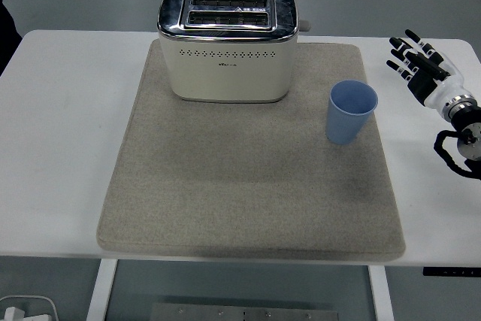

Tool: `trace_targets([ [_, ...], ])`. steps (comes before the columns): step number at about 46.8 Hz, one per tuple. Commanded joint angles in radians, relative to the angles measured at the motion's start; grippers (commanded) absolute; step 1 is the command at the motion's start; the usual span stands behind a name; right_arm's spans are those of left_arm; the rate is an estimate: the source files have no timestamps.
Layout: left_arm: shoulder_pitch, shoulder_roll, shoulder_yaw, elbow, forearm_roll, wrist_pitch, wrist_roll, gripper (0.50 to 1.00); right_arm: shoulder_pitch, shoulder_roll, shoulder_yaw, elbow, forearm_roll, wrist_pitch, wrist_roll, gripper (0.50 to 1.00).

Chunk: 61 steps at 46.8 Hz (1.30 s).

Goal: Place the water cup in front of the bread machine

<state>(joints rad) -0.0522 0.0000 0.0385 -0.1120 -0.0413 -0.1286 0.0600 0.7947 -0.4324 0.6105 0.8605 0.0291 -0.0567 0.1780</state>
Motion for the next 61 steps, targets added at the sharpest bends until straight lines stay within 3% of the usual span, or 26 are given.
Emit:
trace_targets([
  [1, 0.000, 0.000, 0.003, 0.000, 0.000, 0.001, 0.001, 0.996, 0.000, 0.001, 0.000, 0.000, 0.000, 0.000, 0.000, 0.917],
  [37, 0.006, 0.000, -0.002, -0.002, -0.002, 0.001, -0.012, 0.996, 0.001, -0.005, -0.001, -0.014, -0.006, 0.012, 0.006, 0.917],
  [57, 0.006, 0.000, -0.002, -0.002, -0.002, 0.001, -0.012, 0.996, -0.002, -0.031, -0.005, -0.012, -0.138, 0.017, 0.136, 0.917],
  [61, 0.006, 0.000, -0.002, -0.003, -0.002, 0.001, -0.014, 0.996, 0.000, -0.039, -0.005, -0.012, -0.138, 0.055, 0.156, 0.917],
])
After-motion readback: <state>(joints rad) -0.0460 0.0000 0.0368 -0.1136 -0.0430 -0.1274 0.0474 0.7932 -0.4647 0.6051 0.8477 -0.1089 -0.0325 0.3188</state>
